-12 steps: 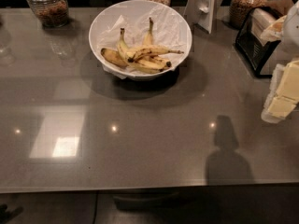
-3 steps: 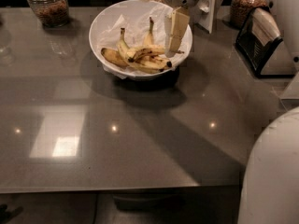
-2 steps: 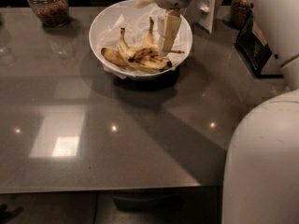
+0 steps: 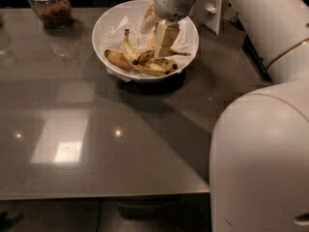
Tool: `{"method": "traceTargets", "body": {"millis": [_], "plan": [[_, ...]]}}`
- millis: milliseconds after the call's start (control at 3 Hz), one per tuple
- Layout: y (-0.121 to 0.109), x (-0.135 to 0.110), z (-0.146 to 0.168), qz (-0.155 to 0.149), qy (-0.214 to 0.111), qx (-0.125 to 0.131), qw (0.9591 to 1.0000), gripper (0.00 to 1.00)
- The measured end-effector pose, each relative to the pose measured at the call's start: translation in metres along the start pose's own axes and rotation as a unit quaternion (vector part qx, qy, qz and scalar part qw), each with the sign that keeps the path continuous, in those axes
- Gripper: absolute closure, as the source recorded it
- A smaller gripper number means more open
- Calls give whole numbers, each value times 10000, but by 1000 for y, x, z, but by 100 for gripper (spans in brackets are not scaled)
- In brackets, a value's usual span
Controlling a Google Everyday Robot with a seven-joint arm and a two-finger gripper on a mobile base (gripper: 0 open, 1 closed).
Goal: Pick banana from white bowl
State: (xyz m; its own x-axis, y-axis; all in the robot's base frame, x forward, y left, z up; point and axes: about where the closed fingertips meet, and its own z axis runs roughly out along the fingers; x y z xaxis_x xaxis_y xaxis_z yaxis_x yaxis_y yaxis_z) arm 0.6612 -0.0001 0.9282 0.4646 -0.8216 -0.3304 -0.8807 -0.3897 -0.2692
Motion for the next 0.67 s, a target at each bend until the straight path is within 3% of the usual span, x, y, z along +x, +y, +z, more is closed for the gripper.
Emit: {"method": "traceTargets", "body": {"millis": [667], "plan": [[5,19,22,116,81,-286,9995,34]]}}
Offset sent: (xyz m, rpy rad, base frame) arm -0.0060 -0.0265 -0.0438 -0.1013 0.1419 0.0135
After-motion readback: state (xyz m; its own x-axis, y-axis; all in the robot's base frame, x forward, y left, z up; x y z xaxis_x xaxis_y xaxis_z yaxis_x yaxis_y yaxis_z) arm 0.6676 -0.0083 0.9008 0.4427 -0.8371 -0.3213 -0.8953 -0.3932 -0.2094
